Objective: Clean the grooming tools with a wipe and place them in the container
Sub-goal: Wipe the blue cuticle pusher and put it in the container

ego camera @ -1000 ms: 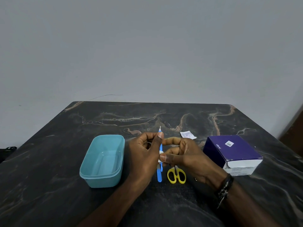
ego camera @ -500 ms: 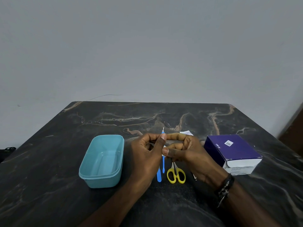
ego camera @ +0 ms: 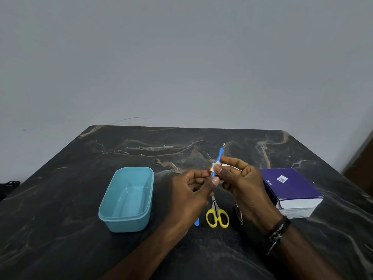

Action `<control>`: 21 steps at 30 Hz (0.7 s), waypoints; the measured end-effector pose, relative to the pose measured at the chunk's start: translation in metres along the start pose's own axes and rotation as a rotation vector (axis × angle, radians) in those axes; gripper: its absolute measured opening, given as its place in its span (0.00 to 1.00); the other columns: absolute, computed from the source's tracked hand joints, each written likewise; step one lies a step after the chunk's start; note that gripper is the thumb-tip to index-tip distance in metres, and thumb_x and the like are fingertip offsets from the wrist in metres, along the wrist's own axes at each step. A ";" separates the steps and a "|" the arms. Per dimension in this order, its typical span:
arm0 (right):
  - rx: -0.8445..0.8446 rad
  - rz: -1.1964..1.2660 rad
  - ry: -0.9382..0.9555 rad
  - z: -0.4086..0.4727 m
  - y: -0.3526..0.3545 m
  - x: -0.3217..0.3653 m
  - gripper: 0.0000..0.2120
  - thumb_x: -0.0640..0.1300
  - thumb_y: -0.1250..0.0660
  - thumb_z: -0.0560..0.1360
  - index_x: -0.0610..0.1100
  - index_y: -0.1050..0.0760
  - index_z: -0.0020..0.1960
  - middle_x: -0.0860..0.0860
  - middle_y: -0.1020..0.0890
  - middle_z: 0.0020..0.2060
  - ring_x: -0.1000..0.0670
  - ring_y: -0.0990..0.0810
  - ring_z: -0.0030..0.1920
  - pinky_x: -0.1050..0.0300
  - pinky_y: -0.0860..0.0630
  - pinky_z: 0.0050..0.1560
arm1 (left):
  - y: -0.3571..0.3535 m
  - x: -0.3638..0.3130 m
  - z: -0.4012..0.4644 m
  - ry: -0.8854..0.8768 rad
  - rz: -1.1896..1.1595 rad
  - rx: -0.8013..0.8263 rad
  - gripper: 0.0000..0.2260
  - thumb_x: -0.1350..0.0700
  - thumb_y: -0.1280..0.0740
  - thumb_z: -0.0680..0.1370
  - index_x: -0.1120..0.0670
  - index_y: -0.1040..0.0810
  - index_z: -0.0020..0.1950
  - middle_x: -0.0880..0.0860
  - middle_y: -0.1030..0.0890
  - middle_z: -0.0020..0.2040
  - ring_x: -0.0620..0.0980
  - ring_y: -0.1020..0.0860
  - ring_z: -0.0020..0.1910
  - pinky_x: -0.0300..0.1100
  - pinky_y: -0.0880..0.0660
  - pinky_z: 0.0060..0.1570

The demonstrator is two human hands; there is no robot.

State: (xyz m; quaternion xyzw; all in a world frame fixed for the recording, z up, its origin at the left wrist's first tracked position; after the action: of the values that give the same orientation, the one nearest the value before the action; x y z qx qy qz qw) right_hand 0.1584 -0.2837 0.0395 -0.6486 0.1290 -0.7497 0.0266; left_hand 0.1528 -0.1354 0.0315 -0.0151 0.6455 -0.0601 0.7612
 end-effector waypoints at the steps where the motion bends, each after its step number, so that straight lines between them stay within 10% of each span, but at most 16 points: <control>1: -0.002 -0.006 0.002 0.000 0.000 -0.001 0.27 0.50 0.20 0.58 0.43 0.20 0.54 0.43 0.13 0.43 0.48 0.15 0.40 0.53 0.26 0.41 | -0.001 0.001 0.000 0.000 0.011 0.012 0.07 0.58 0.26 0.73 0.57 0.18 0.48 0.56 0.15 0.38 0.49 0.17 0.33 0.37 0.23 0.30; 21: -0.017 -0.015 0.030 0.000 -0.001 0.001 0.22 0.46 0.24 0.63 0.41 0.22 0.55 0.45 0.12 0.43 0.51 0.16 0.37 0.60 0.26 0.34 | 0.002 -0.002 0.002 -0.100 0.081 0.044 0.02 0.60 0.27 0.73 0.56 0.17 0.40 0.54 0.16 0.33 0.44 0.21 0.26 0.32 0.26 0.28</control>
State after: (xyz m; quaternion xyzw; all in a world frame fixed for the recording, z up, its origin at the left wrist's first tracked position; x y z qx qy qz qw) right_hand 0.1581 -0.2833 0.0405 -0.6383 0.1309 -0.7584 0.0136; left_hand 0.1543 -0.1337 0.0337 0.0247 0.6052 -0.0428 0.7946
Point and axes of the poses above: each hand's wrist, its own z-axis towards the middle knuckle, its own y-axis out of the back of the hand, x = y × z, the point moved 8 cm from there along z, towards the middle knuckle
